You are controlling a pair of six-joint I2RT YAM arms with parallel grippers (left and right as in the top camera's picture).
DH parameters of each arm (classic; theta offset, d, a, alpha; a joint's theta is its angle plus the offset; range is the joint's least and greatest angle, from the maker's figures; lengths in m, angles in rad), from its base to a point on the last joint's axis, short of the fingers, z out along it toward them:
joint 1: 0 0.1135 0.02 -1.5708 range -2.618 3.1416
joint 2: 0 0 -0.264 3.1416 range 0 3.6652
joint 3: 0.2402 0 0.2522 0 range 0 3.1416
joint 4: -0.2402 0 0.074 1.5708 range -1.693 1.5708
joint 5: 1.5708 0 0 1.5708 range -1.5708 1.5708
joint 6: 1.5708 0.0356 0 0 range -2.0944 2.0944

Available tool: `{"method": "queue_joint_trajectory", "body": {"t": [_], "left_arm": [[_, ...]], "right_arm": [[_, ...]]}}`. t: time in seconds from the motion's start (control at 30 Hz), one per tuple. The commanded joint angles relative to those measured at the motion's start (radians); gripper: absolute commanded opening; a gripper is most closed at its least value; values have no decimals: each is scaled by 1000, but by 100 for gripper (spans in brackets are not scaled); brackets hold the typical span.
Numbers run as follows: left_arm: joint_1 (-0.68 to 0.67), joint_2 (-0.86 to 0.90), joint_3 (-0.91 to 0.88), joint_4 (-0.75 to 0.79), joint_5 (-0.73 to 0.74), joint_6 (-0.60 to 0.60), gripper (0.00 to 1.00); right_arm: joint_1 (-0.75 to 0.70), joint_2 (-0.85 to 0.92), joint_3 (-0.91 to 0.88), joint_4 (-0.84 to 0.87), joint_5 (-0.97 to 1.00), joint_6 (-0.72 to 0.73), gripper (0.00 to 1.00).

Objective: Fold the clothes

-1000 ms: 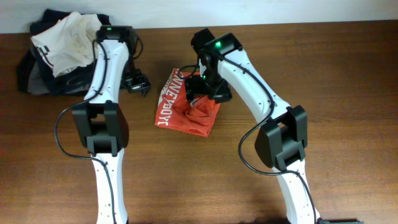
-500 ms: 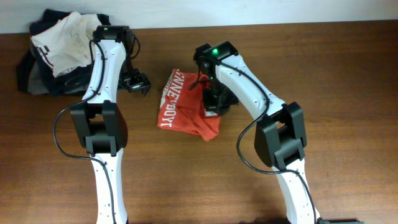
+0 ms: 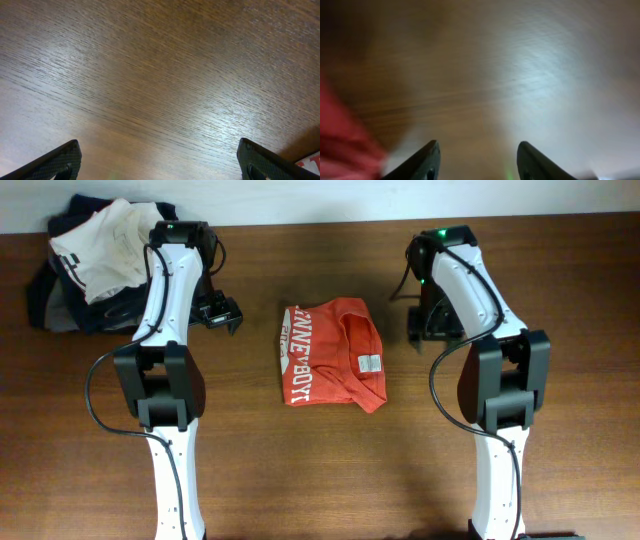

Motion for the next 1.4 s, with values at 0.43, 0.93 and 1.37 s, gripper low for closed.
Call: {"method": "queue_joint_trajectory", "body": {"t": [0.43,0.93,1.37], "left_arm": [[-4,-28,18,-2,8,-8,99],[-4,-28,18,3,9,-8,99],[-4,-28,18,-4,11,4,99]], "right_arm": [[101,-7,5,352,-74,-166,4],[59,-6,370,-3,-452,-216,39],[80,-9,30,60,-60,-161,13]]}}
